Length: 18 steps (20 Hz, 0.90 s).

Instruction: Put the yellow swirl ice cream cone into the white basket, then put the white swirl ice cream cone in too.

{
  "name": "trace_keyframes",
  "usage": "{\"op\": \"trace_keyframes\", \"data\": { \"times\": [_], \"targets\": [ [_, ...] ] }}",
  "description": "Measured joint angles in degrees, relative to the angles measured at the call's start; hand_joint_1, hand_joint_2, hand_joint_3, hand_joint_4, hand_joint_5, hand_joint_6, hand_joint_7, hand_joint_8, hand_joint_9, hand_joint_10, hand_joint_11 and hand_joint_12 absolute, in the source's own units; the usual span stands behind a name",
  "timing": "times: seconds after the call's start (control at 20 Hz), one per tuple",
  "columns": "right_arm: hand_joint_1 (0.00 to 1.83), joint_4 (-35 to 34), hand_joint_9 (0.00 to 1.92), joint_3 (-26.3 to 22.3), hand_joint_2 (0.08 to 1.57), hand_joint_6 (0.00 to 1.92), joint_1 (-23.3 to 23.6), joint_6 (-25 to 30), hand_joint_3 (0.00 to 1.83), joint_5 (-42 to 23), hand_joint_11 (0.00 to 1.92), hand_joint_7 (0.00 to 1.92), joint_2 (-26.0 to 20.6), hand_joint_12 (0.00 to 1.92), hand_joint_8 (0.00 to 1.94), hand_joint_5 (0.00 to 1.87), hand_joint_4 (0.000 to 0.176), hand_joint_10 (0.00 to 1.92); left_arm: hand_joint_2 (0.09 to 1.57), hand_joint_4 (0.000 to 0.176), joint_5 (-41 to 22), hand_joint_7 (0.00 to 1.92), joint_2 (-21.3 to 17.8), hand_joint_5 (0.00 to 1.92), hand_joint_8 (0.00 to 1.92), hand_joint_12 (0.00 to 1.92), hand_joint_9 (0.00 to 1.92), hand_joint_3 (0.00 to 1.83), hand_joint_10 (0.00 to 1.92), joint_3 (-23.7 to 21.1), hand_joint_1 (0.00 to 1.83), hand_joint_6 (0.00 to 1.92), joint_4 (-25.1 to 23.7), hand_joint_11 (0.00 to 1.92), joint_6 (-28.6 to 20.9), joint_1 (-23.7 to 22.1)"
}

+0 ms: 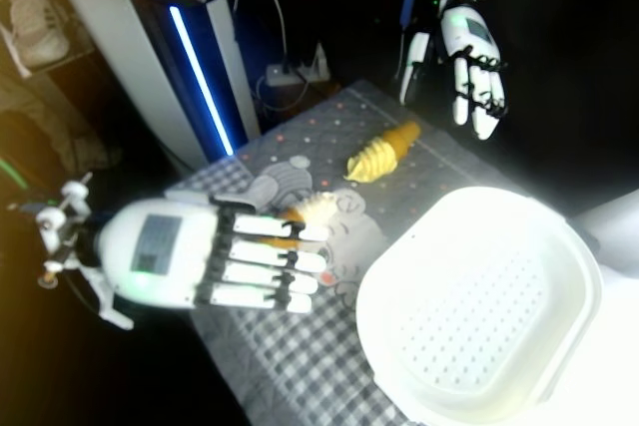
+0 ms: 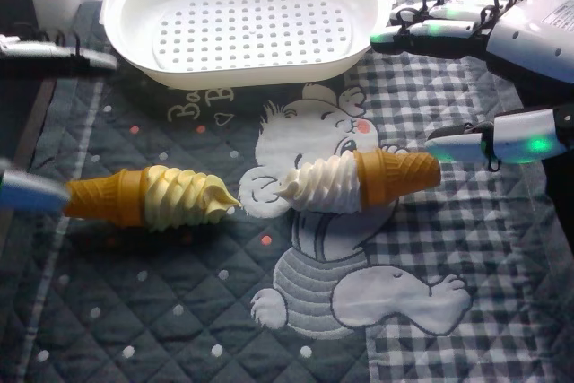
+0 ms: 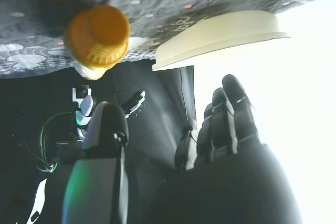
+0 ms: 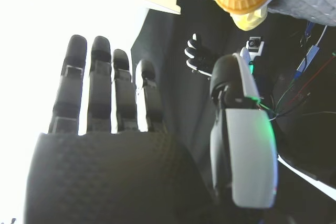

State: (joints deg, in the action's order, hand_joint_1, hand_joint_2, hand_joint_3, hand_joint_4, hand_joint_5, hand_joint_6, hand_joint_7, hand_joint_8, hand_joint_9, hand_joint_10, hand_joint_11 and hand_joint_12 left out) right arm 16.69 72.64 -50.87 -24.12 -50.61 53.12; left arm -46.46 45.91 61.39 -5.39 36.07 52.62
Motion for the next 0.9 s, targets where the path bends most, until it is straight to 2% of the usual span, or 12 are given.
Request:
{"op": "trace_keyframes", "data": {
  "times": [0.1, 0.15, 0.2, 0.25, 0.35, 0.5, 0.55, 0.65, 0.7, 0.75, 0.85, 0.9],
  "targets": [
    [0.75, 0.09, 0.20, 0.00, 1.10, 0.00, 0.00, 0.00, 0.00, 0.09, 0.00, 0.17, 0.00, 0.77, 0.00, 0.27, 0.085, 0.01, 0.84, 0.080, 0.28, 0.39, 0.37, 0.42, 0.00, 0.81, 0.41, 0.00, 0.01, 0.02, 0.86, 0.00, -0.52, 0.13, 0.00, -0.72],
    [0.75, 0.09, 0.20, 0.00, 1.10, 0.00, 0.00, 0.00, 0.00, 0.09, 0.00, 0.17, 0.00, 0.75, 0.00, 0.26, 0.092, 0.00, 0.83, 0.076, 0.48, 0.40, 0.42, 0.40, 0.00, 0.81, 0.41, 0.00, 0.01, 0.02, 0.86, 0.00, -1.01, 0.12, 0.00, -1.03],
    [0.74, 0.09, 0.20, 0.00, 1.11, 0.00, 0.00, 0.00, 0.00, 0.09, 0.00, 0.16, 0.00, 0.74, 0.00, 0.25, 0.095, 0.00, 0.82, 0.115, 0.59, 0.37, 0.76, 0.34, 0.00, 0.84, 0.38, 0.00, 0.00, 0.15, 0.86, 0.00, -1.86, 0.10, 0.00, -1.64],
    [0.75, 0.09, 0.20, 0.00, 1.11, 0.00, 0.00, 0.00, 0.00, 0.13, 0.00, 0.17, 0.00, 0.78, 0.00, 0.25, 0.096, 0.00, 0.81, 0.126, 1.60, 0.36, 1.31, 0.33, 0.00, 0.86, 0.39, 0.00, 0.00, 0.24, 0.85, 0.00, -2.75, 0.12, 0.00, -2.54],
    [0.73, 0.11, 0.21, 0.00, 1.11, 0.00, 0.00, 0.00, 0.00, 0.13, 0.00, 0.17, 0.00, 0.80, 0.00, 0.24, 0.095, 0.00, 0.75, 0.124, 3.37, 0.37, 2.56, 0.33, 0.00, 0.99, 0.38, 0.00, 0.00, 0.26, 0.88, 0.00, -5.95, 0.07, 0.00, -4.72],
    [0.73, 0.13, 0.21, 0.09, 1.11, 0.00, 0.00, 0.00, 0.00, 0.15, 0.00, 0.18, 0.00, 0.83, 0.00, 0.25, 0.086, 0.00, 0.73, 0.120, 5.55, 0.38, 4.50, 0.29, 0.00, 0.96, 0.42, 0.00, 0.01, 0.59, 0.78, 0.00, -9.40, 0.11, -0.02, -7.13],
    [0.73, 0.11, 0.21, 0.11, 1.12, 0.00, 0.00, 0.02, 0.00, 0.13, 0.00, 0.17, 0.00, 0.79, 0.00, 0.25, 0.093, 0.00, 0.72, 0.117, 6.82, 0.38, 5.60, 0.28, 0.00, 0.92, 0.41, 0.00, 0.00, 0.74, 0.78, 0.00, -10.58, 0.14, -0.11, -8.09],
    [0.73, 0.13, 0.22, 0.11, 1.12, 0.00, 0.00, 0.00, 0.00, 0.13, 0.00, 0.19, 0.00, 0.81, 0.00, 0.26, 0.088, 0.01, 0.68, 0.142, 8.63, 0.39, 6.71, 0.34, 0.00, 0.77, 0.45, 0.00, 0.00, 0.74, 0.81, 0.00, -13.29, 0.25, -0.31, -8.74],
    [0.74, 0.11, 0.22, 0.11, 1.12, 0.00, 0.00, 0.02, 0.00, 0.15, 0.00, 0.18, 0.00, 0.82, 0.00, 0.25, 0.093, 0.00, 0.69, 0.153, 9.81, 0.37, 7.17, 0.31, 0.00, 0.73, 0.42, 0.01, 0.00, 0.74, 0.82, 0.00, -14.88, 0.20, -0.52, -8.92],
    [0.75, 0.11, 0.21, 0.11, 1.12, 0.00, 0.00, 0.02, 0.00, 0.15, 0.00, 0.17, 0.00, 0.80, 0.00, 0.25, 0.097, 0.00, 0.70, 0.160, 11.65, 0.37, 7.80, 0.32, 0.00, 0.72, 0.41, 0.01, 0.00, 0.74, 0.82, 0.00, -16.24, 0.18, -0.70, -9.16],
    [0.77, 0.13, 0.23, 0.11, 1.11, 0.00, 0.00, 0.02, 0.00, 0.20, 0.00, 0.19, 0.00, 0.84, 0.00, 0.25, 0.087, 0.00, 0.72, 0.156, 14.36, 0.36, 8.63, 0.31, 0.00, 0.71, 0.39, 0.01, 0.00, 0.74, 0.81, 0.00, -17.97, 0.16, -0.70, -9.49],
    [0.78, 0.15, 0.26, 0.11, 1.11, 0.00, 0.00, 0.02, 0.00, 0.15, 0.00, 0.20, 0.00, 0.91, 0.00, 0.27, 0.079, 0.01, 0.75, 0.172, 15.26, 0.35, 9.16, 0.29, 0.00, 0.73, 0.38, 0.00, 0.00, 0.94, 0.78, 0.00, -18.97, 0.11, -0.72, -9.49]
  ]
}}
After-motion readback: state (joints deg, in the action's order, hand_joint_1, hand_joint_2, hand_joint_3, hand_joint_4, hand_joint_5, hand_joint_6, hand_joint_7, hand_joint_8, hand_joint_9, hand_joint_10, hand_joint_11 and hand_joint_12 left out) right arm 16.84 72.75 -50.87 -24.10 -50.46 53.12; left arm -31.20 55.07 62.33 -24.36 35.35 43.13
